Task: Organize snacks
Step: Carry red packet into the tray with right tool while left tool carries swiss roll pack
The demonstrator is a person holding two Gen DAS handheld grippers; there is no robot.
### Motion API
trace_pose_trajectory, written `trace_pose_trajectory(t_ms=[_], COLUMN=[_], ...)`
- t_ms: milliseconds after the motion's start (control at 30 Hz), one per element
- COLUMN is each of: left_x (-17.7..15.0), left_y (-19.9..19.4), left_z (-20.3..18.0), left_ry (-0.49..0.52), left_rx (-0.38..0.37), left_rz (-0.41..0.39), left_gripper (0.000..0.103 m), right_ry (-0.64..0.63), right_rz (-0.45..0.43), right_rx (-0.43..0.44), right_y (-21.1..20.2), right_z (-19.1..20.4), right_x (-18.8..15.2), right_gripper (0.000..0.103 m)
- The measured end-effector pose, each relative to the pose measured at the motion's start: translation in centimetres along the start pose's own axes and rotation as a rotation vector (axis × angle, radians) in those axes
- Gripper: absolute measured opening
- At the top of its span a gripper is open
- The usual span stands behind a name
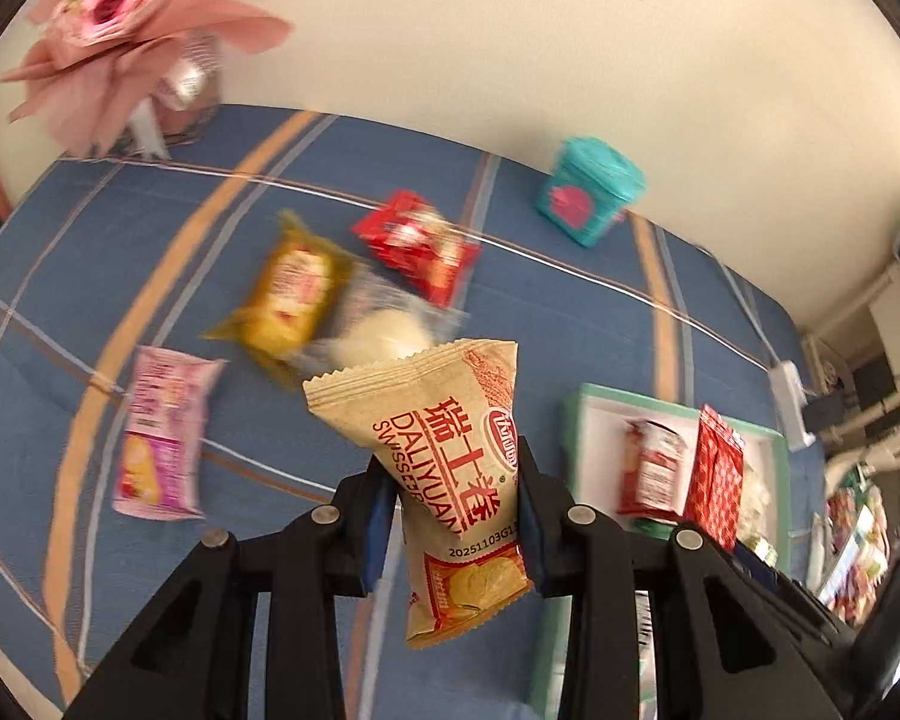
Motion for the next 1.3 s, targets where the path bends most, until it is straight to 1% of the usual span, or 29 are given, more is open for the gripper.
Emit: trace_pose_trajectory(t_ms=[133, 300, 433, 533, 700, 900, 1033, 1167, 1300], left_x=[-0.7, -1.7, -2.4, -2.8, -3.0, -2.5, -2.1, -1.9, -1.7], left_y=[0.1, 0.2, 0.2, 0.2, 1.5, 3.8, 5.3, 6.5, 7.1], left_z=[-3.2, -7.0, -9.8, -11.3, -12.2, -11.9, -11.7, -11.9, -12.6], left_ry=[0.072, 0.141, 0.205, 0.253, 0.280, 0.304, 0.311, 0.329, 0.338], left_rx=[-0.015, -0.057, -0.074, -0.069, -0.045, 0.002, 0.010, 0.019, 0.006], left_rz=[0.005, 0.016, 0.012, 0.000, -0.001, -0.004, -0.012, -0.015, -0.018], left_gripper=[0.037, 0.037, 0.037, 0.037, 0.037, 0.037, 0.037, 0.037, 0.037], right_ry=[0.065, 0.165, 0.208, 0.238, 0.254, 0.214, 0.188, 0.164, 0.160], right_rz=[-0.011, -0.025, -0.046, -0.062, -0.061, -0.057, -0.052, -0.041, -0.033], right_rx=[-0.048, -0.093, -0.133, -0.154, -0.151, -0.136, -0.136, -0.155, -0.159], right_y=[-0.5, -1.4, -2.5, -3.2, -3.1, -1.8, -0.5, 0.6, 1.4], right_z=[-3.8, -8.7, -11.5, -13.1, -14.0, -13.4, -13.1, -13.0, -13.1], right_x=[0.7, 1.2, 1.5, 1.6, 1.7, 2.2, 2.4, 2.6, 2.7], right_gripper=[0.047, 0.047, 0.047, 0.047, 0.048, 0.048, 0.048, 0.048, 0.048])
Point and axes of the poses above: each gripper's, at about its wrist camera, not at the fingertips, and y roughly the way its jaws point, z to its left, x to its top, the point moved 9 cm from there along y, roughly the way its jaws point, and after that the axes turned 7 degrees about x, right-handed, at the moved point
